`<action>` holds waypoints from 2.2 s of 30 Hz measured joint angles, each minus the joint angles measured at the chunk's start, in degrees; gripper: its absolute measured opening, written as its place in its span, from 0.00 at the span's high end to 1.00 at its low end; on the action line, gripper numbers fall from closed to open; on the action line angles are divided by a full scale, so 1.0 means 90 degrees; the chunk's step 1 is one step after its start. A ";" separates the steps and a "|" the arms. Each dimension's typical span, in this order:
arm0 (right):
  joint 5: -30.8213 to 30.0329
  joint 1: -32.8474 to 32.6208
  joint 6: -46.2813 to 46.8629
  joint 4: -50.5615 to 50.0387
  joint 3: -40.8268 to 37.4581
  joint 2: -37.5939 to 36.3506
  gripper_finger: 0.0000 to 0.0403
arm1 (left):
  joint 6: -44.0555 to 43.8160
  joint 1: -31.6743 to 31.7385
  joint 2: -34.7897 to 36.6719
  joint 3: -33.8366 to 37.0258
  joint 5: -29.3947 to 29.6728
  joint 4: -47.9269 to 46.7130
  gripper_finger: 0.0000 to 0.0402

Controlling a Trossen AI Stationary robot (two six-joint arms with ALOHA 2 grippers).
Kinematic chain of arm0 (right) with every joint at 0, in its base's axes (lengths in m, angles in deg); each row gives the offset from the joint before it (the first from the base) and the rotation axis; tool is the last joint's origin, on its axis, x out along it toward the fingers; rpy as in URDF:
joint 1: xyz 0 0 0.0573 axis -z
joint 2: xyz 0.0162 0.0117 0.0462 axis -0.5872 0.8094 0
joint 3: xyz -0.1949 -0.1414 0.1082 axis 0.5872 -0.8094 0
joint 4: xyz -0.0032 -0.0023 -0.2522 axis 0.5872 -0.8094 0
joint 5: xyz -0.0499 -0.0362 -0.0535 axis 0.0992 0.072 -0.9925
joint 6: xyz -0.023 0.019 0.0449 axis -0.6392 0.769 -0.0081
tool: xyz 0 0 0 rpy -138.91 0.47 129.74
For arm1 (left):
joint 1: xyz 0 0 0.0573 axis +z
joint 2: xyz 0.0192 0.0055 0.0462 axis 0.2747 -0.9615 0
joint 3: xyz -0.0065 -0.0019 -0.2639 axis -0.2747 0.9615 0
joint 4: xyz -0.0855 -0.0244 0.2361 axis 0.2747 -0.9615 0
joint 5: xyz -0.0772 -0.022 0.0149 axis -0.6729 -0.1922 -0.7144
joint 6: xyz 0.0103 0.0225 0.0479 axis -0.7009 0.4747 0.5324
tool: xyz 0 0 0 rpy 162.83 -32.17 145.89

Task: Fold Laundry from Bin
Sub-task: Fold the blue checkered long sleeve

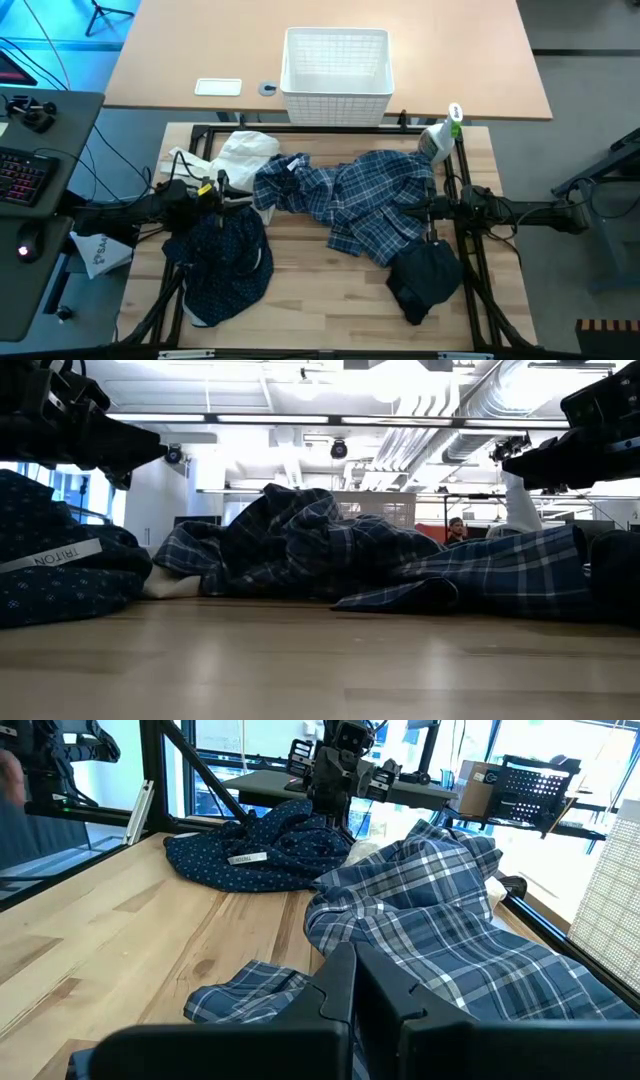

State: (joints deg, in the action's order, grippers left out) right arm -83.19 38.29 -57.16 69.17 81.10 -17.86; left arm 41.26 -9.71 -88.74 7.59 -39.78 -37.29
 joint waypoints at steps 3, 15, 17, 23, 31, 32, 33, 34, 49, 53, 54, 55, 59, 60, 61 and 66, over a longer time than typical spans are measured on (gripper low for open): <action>0.0000 0.0002 0.0000 0.0001 0.0000 -0.0002 1.00 | 0.0000 0.0000 0.0001 0.0000 0.0000 0.0084 0.73; -0.0776 0.0007 -0.0188 0.0055 -0.0002 0.0000 1.00 | -0.1416 0.0000 -0.0001 0.0000 0.0814 0.1282 0.73; -0.0946 0.0005 -0.0408 0.0160 -0.0002 -0.0002 1.00 | -0.1853 0.0000 -0.0001 0.0000 0.1491 0.1699 0.73; -0.0506 0.0005 0.0284 0.1254 -0.0002 0.0005 1.00 | -0.2169 0.0000 -0.0004 -0.0002 0.2889 0.2223 0.73; -0.1862 0.0038 0.3902 0.3804 0.0465 0.0054 1.00 | -0.2427 -0.0005 -0.0117 -0.0002 0.2844 0.2211 0.73; -0.1997 0.0041 0.3976 0.3386 0.0724 0.0109 1.00 | -0.2428 -0.0005 -0.0147 -0.0002 0.2861 0.2206 0.73; -0.2079 0.0036 0.4001 0.2863 0.1063 0.0231 1.00 | -0.2432 -0.0005 -0.0195 -0.0002 0.2872 0.2207 0.73; -0.2176 0.0033 0.4014 0.2249 0.1444 0.0414 1.00 | -0.2430 -0.0005 -0.0235 -0.0002 0.2867 0.2210 0.73; -0.0950 0.0750 0.4304 -0.2906 0.7515 0.7057 0.92 | -0.2901 0.0066 -0.0354 -0.0027 0.2314 0.2115 0.73; 0.0085 0.1242 0.4163 -0.3229 0.8878 0.8754 0.79 | -0.2479 0.0066 -0.0354 -0.0423 0.2053 0.1175 0.73; 0.0228 0.1340 0.4139 -0.3341 0.9221 0.9157 0.76 | -0.2312 0.0066 -0.0354 -0.0576 0.1952 0.0792 0.73; 0.0335 0.1427 0.4143 -0.3503 0.9578 0.9550 0.72 | -0.2149 0.0066 -0.0363 -0.0739 0.1861 0.0400 0.73; 0.0940 0.1632 0.4042 -0.4489 1.1095 1.0937 0.57 | -0.1545 0.0066 -0.0587 -0.1523 0.1571 -0.1144 0.73; 0.1029 0.1642 0.3939 -0.4859 1.1448 1.1245 0.54 | -0.1396 0.0066 -0.0678 -0.1714 0.1539 -0.1466 0.73; 0.1047 0.1638 0.3814 -0.5230 1.1763 1.1542 0.52 | -0.1239 0.0066 -0.0779 -0.1884 0.1533 -0.1755 0.73; 0.0718 0.1474 0.2827 -0.6541 1.2743 1.2780 0.50 | -0.0417 0.0066 -0.1443 -0.2440 0.1626 -0.2287 0.73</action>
State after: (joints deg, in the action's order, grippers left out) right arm -76.73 51.55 -31.72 10.31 195.79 97.15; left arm 37.50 -9.12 -101.73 -14.37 -25.14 -57.88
